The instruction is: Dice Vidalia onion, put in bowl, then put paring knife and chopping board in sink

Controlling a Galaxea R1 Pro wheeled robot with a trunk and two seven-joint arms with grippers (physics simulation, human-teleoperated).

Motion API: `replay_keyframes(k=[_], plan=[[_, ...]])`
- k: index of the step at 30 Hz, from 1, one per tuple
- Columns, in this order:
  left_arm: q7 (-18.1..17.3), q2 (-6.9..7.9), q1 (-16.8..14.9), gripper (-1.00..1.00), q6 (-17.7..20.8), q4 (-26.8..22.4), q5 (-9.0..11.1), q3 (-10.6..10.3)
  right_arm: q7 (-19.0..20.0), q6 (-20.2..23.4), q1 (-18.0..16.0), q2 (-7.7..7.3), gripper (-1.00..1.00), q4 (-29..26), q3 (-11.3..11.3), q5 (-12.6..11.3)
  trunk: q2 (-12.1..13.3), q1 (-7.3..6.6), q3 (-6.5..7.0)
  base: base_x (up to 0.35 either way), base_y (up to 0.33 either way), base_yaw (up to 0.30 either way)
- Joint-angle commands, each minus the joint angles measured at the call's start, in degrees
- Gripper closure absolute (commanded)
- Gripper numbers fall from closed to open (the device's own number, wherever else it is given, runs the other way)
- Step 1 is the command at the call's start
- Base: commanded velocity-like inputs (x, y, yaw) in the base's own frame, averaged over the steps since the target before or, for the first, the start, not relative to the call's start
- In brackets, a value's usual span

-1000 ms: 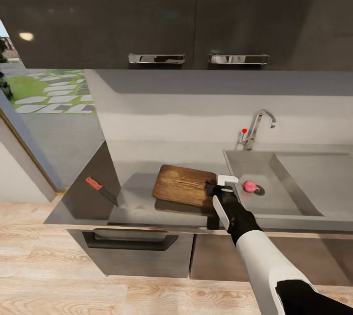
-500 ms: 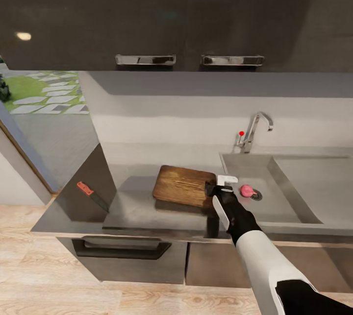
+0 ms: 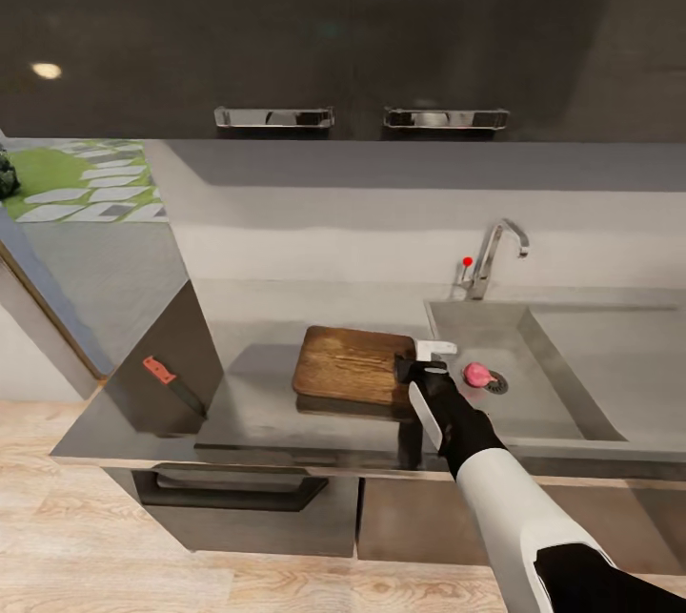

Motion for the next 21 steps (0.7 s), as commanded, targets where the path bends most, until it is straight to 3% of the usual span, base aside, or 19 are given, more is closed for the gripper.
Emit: replay_keyframes(k=[1,21], plan=[[-0.02,-0.01,0.01,-1.0,-0.09,-0.07,0.02,-0.02,-0.45,0.3,-0.04,-0.03,1.0,-0.08,0.28,-0.27,-0.11,0.03,-0.1,0.0,0.0,0.0],[-0.12,0.0,0.01,-1.0,-0.09,-0.07,0.02,-0.02,-0.45,0.36,-0.04,-0.03,1.0,0.11,0.48,-0.27,-0.11,0.03,-0.1,0.022,0.023,0.0]])
